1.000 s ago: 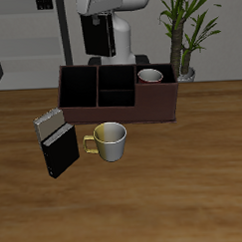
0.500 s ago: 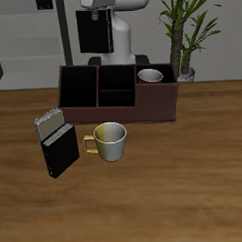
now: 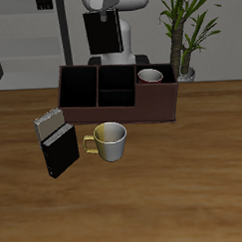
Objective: Place the red mug into the back desk caddy's right compartment and place the left black book into the back desk caddy's back compartment and place the right black book into the back desk caddy's front compartment
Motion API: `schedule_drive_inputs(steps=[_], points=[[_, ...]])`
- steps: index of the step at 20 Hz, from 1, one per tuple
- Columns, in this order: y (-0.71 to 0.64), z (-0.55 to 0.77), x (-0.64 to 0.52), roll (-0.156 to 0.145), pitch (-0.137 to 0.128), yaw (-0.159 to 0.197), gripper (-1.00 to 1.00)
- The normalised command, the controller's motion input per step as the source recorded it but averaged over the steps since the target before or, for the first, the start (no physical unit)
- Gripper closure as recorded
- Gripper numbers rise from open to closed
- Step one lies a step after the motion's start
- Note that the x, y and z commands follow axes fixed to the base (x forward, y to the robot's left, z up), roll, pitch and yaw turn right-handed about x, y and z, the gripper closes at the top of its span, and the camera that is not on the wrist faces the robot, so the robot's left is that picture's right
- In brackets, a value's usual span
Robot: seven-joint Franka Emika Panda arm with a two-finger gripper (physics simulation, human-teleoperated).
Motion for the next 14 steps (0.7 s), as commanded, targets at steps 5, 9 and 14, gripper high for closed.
schedule_drive_inputs(steps=[5,9,14], points=[[0.14,0.02,0.00,0.054,0.010,0.048,1.00],[-0.04,-0.22,0.00,0.003,0.062,0.026,1.00],[0.05,-0.13,0.01,0.004,-0.001,0.037,1.00]])
